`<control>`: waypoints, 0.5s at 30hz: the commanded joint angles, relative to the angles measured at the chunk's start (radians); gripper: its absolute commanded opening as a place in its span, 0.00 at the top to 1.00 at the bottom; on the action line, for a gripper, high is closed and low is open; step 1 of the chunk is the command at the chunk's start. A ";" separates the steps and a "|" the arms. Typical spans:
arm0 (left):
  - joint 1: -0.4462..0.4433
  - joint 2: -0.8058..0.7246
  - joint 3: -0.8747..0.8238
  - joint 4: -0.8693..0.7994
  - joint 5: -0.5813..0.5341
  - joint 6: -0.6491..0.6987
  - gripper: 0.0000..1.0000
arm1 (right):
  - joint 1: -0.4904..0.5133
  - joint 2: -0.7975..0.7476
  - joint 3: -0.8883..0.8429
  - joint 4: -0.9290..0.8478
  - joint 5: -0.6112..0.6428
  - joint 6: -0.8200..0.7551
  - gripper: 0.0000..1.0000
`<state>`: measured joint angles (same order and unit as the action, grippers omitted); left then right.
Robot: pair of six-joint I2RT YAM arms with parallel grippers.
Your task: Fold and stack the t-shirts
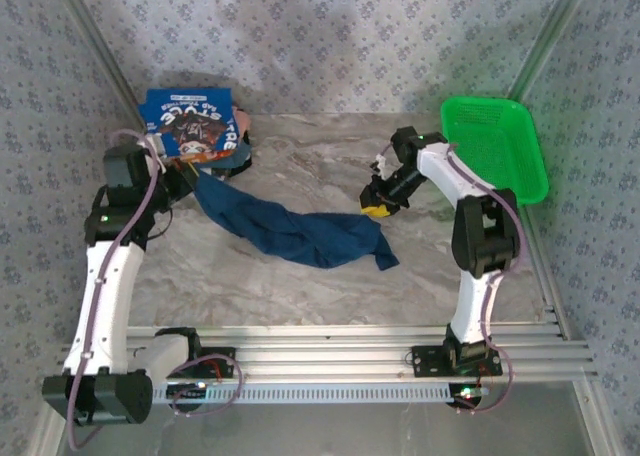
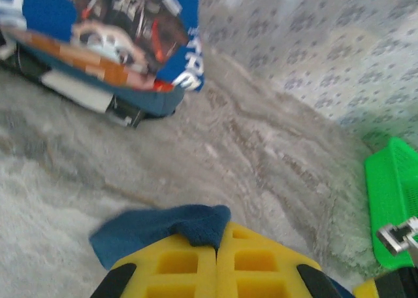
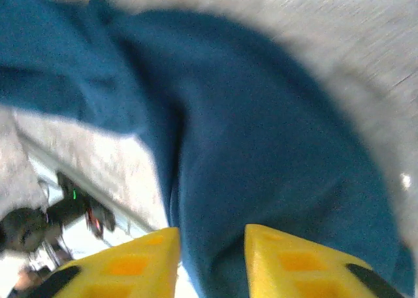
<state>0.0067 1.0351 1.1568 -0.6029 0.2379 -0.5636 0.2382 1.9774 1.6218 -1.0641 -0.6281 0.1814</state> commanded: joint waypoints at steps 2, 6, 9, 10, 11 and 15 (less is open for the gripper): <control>-0.006 0.030 -0.019 0.089 0.040 -0.038 1.00 | -0.018 -0.020 0.106 0.098 0.103 0.039 0.47; -0.022 0.024 -0.032 0.086 0.025 -0.027 1.00 | 0.050 -0.179 -0.004 -0.018 0.251 -0.048 0.44; -0.024 0.016 -0.039 0.074 0.025 -0.021 1.00 | 0.079 -0.329 -0.178 -0.042 0.310 -0.023 0.44; -0.025 0.013 -0.043 0.073 0.025 -0.021 1.00 | 0.078 -0.376 -0.243 -0.019 0.291 0.000 0.44; -0.025 0.011 -0.045 0.073 0.025 -0.021 1.00 | 0.076 -0.423 -0.300 0.019 0.257 0.018 0.44; -0.029 0.013 -0.053 0.072 0.034 -0.019 1.00 | 0.094 -0.526 -0.518 0.231 0.136 0.098 0.44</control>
<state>-0.0151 1.0687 1.1049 -0.5632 0.2504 -0.5854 0.3271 1.4506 1.2083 -0.9581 -0.4282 0.2199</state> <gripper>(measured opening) 0.041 0.562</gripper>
